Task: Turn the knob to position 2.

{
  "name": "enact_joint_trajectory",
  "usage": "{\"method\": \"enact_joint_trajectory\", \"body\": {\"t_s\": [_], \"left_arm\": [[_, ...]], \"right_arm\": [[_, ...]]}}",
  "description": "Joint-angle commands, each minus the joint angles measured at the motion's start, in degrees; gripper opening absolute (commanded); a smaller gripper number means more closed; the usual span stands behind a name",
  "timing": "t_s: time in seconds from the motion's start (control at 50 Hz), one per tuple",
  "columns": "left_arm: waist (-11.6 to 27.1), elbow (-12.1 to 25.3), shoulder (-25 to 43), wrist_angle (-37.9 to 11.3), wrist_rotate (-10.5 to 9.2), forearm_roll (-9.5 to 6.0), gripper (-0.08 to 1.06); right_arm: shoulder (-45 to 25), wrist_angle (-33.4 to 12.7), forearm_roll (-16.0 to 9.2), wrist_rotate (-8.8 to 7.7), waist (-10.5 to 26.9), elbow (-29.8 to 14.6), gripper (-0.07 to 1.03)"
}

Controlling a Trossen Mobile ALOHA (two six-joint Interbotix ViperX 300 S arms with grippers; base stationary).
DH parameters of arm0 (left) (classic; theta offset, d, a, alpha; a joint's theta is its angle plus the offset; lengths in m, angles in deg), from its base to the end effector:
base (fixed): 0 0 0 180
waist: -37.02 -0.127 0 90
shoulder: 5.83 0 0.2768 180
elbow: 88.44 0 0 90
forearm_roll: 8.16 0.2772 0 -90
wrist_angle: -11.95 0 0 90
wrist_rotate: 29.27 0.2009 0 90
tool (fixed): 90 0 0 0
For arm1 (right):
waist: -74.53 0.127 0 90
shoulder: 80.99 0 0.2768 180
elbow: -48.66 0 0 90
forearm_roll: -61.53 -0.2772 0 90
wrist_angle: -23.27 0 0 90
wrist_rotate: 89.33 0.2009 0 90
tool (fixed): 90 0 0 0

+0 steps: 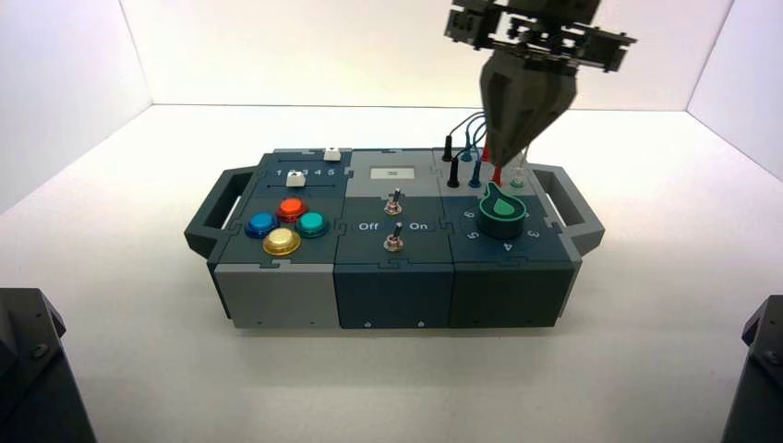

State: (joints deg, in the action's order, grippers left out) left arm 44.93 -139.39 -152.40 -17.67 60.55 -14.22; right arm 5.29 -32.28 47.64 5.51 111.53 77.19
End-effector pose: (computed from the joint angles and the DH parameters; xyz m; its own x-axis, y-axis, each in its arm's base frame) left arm 0.2247 -0.0418 0.2255 0.8974 -0.1774 -0.4040 0.1458 0.9834 -0.1079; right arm 0.1859 0.1899 0.0586 -0.0782 0.1889 -0.9789 -0.4066 0.8905 0.2044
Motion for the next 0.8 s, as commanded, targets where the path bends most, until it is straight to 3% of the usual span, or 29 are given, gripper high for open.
{"method": "enact_joint_trajectory", "body": {"t_s": [0.02, 0.8], "left_arm": [[0.4, 1.1, 0.6, 0.2, 0.09, -0.18, -0.03], [0.5, 1.1, 0.3, 0.2, 0.09, -0.18, -0.03]], "right_arm": [[-1.1, 0.3, -0.4, 0.18, 1.1, -2.7, -0.03], [-8.8, 2.1, 1.2, -0.44, 1.3, -5.4, -0.03]]}}
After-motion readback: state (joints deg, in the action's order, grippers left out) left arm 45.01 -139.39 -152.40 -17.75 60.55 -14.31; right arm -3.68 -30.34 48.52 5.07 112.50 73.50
